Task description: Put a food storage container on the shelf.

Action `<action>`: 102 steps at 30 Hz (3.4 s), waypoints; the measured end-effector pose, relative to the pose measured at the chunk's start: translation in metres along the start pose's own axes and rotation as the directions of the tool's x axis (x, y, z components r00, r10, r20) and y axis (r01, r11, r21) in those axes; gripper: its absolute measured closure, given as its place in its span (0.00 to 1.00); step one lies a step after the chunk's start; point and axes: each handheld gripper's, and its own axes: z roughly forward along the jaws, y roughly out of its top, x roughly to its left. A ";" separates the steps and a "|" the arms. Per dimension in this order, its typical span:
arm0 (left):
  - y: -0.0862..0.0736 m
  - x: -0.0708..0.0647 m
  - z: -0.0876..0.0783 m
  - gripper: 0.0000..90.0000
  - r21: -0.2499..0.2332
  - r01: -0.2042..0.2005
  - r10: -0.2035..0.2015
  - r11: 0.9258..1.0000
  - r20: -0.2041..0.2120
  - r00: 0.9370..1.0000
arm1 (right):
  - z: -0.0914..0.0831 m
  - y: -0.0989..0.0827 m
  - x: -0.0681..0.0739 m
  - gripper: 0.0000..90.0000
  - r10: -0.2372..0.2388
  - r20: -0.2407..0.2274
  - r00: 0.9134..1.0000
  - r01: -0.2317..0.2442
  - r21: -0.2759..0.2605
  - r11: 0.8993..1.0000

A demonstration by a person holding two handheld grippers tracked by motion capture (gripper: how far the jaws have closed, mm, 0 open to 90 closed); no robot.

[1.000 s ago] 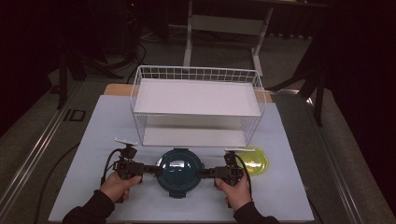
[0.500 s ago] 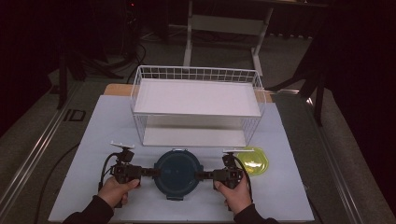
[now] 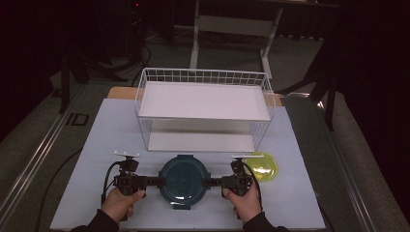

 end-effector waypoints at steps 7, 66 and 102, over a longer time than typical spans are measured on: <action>0.000 -0.004 -0.002 0.71 -0.013 -0.009 0.008 1.000 -0.023 1.000 | -0.002 0.002 0.007 0.63 -0.043 0.016 0.999 0.043 -0.004 0.999; 0.177 -0.128 -0.055 0.71 -0.203 -0.177 0.171 0.963 -0.049 0.984 | -0.127 0.154 0.080 0.63 -0.176 -0.019 0.984 0.165 -0.265 0.950; 0.187 -0.113 -0.038 0.54 -0.322 -0.240 0.257 0.916 0.009 0.966 | -0.136 0.181 0.060 0.47 -0.108 0.084 0.991 0.126 -0.251 0.960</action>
